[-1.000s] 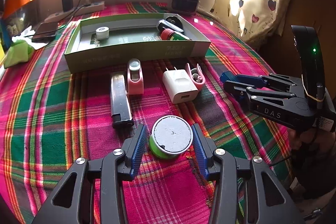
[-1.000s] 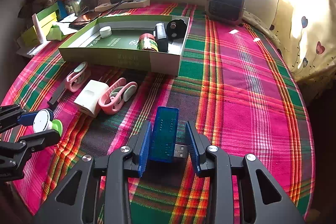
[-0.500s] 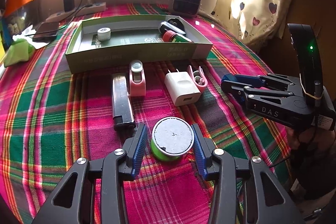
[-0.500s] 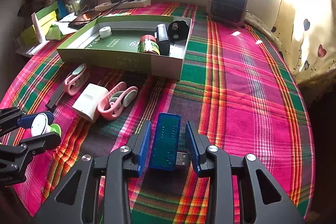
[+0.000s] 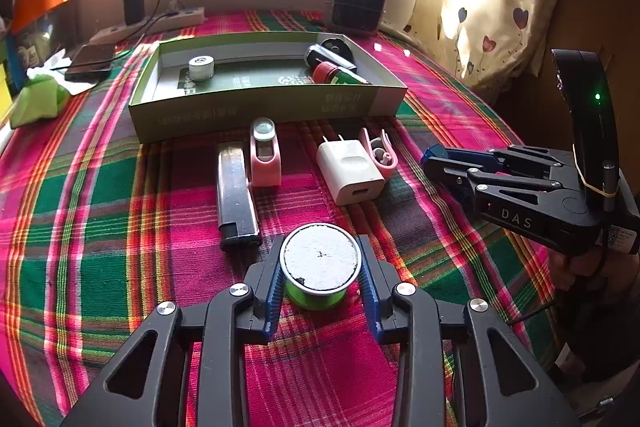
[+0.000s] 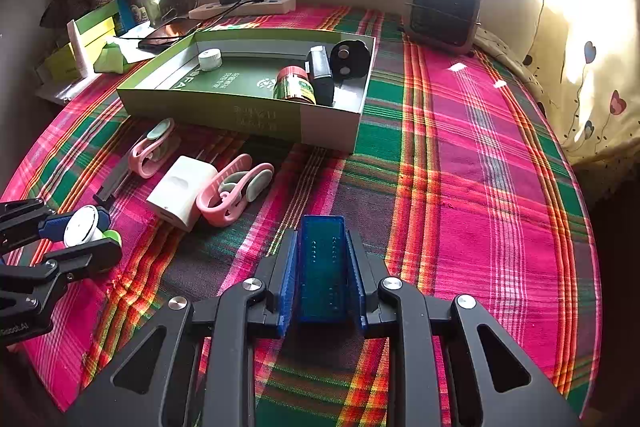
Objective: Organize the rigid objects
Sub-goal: 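Grasp the blue USB stick with the right tool while the left tool grasps the green tape roll, then carry the USB stick and tape roll over the green box with both tools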
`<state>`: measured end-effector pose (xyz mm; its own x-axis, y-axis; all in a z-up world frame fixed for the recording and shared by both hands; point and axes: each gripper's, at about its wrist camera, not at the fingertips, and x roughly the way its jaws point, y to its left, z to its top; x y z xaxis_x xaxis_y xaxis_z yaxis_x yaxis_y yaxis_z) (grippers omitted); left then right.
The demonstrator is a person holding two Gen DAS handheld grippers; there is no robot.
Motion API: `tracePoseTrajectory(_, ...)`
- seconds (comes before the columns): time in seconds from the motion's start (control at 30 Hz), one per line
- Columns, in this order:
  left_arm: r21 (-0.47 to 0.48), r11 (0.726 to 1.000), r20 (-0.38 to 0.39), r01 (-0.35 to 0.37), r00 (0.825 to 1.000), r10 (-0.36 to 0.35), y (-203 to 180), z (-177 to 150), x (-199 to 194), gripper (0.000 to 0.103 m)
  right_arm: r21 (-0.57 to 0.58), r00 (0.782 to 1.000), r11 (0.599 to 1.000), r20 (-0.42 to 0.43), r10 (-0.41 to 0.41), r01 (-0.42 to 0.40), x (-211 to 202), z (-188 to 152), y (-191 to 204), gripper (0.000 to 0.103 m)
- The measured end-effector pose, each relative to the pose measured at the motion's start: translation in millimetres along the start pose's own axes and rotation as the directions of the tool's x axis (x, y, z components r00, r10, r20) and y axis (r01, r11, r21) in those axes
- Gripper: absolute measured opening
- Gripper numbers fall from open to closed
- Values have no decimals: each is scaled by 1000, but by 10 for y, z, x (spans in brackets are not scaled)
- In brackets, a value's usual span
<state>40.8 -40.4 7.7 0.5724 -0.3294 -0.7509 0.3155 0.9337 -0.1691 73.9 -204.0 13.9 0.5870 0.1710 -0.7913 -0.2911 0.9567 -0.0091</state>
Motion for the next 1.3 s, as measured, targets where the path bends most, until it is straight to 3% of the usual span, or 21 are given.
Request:
tracePoseTrajectory(0.7,6,1000,19,-8,1000,8,12,39,-58,32,13,1000,1000,1,6,-6,-14,1,-23,23)
tracePoseTrajectory(1.3,11,1000,68,-28,997,28,71,270,-191,32,14,999,1000,40,21,-22,-142,182,-73,23)
